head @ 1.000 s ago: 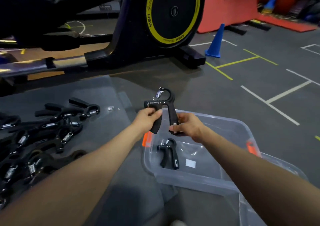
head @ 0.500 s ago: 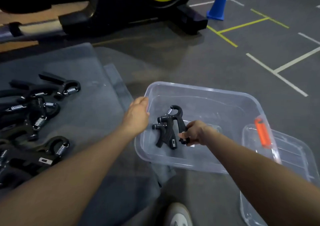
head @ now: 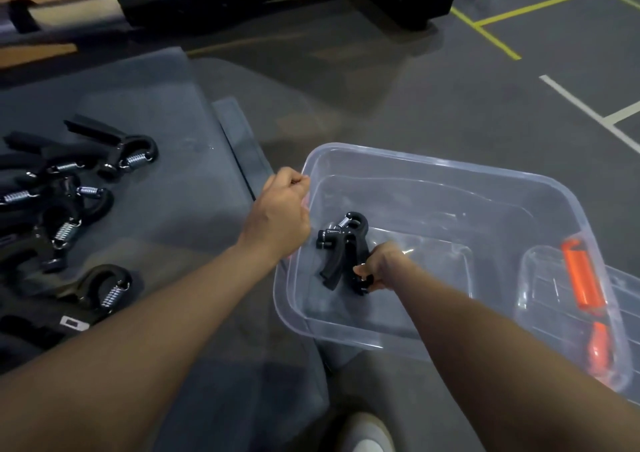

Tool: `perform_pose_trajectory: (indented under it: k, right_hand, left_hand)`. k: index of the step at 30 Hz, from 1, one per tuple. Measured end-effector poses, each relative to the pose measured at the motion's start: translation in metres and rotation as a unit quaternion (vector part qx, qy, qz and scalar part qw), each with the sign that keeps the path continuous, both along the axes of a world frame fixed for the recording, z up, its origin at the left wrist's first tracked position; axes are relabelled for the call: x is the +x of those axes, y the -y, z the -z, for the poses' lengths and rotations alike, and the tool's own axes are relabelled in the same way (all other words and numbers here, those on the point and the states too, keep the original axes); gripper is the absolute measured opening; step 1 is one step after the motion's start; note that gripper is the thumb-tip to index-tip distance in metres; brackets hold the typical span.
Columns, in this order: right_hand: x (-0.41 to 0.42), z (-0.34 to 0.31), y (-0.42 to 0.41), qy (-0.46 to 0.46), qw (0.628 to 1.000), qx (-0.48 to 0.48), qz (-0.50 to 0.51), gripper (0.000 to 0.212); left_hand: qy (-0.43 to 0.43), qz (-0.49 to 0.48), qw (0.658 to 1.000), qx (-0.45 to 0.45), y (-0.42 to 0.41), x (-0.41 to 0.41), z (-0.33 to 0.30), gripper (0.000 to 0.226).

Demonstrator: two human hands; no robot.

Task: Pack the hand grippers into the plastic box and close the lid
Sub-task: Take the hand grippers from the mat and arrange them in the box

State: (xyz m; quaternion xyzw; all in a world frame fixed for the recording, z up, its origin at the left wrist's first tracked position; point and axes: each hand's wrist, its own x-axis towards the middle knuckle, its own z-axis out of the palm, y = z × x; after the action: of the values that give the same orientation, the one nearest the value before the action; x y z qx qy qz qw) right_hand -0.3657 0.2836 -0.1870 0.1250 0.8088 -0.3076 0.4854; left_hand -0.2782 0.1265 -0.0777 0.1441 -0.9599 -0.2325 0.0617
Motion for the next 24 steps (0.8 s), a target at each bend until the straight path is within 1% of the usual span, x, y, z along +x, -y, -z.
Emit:
perform_pose_trajectory:
  k: [2,3,4,6,8,9,10,11,12,14,15,17,20,22,24]
  right_hand:
    - [0.003,0.003,0.005,-0.033,0.999,0.014,-0.022,0.013]
    - [0.004,0.003,0.006,-0.055,0.998,0.013,-0.030,0.019]
    - [0.004,0.000,0.008,-0.068,0.996,0.035,-0.044,0.029]
    - [0.007,-0.007,0.007,-0.139,0.978,0.086,-0.130,0.036]
    - [0.006,-0.013,0.006,-0.179,0.956,0.117,-0.201,0.030]
    - [0.004,-0.018,0.003,-0.196,0.959,0.099,-0.178,0.020]
    - [0.001,-0.021,0.002,-0.203,0.969,0.069,-0.121,0.015]
    - [-0.002,-0.027,0.003,-0.209,0.976,0.031,-0.052,0.023]
    - [-0.005,-0.036,0.006,-0.219,0.976,0.003,-0.013,0.030]
    - [-0.007,-0.060,0.014,-0.253,0.965,-0.053,0.035,0.038]
    - [-0.005,-0.075,0.021,-0.263,0.961,-0.079,0.043,0.040]
    - [-0.001,-0.100,0.035,-0.302,0.947,-0.112,0.024,0.036]
    - [0.007,-0.129,0.053,-0.370,0.924,-0.086,-0.044,0.020]
    - [0.023,-0.149,0.071,-0.394,0.911,-0.094,-0.080,0.010]
    - [0.040,-0.166,0.094,-0.405,0.900,-0.113,-0.119,0.016]
  left_hand:
    - [-0.005,0.002,1.000,0.002,0.000,0.001,0.000,0.039]
    - [-0.006,0.004,1.000,0.001,0.001,0.001,0.001,0.041]
    - [-0.008,0.006,1.000,0.000,0.002,0.001,0.001,0.043]
    - [-0.008,0.009,1.000,0.001,0.003,0.001,0.001,0.045]
    - [0.000,0.012,1.000,0.002,0.004,0.001,0.002,0.045]
    - [0.008,0.014,1.000,0.006,0.004,0.001,0.002,0.046]
    - [0.017,0.016,1.000,0.010,0.004,0.001,0.002,0.047]
    - [0.027,0.018,0.999,0.015,0.005,0.001,0.001,0.048]
    - [0.040,0.018,0.999,0.022,0.006,0.000,0.000,0.049]
    - [0.062,0.014,0.997,0.044,0.010,0.002,-0.006,0.047]
    - [0.064,0.009,0.997,0.052,0.014,0.007,-0.011,0.043]
    - [0.070,-0.002,0.996,0.057,0.021,0.018,-0.020,0.034]
    - [0.083,-0.046,0.995,0.029,0.035,0.040,-0.034,0.030]
    - [0.084,-0.070,0.994,0.008,0.050,0.064,-0.046,0.029]
    - [0.095,-0.101,0.990,-0.002,0.068,0.089,-0.056,0.032]
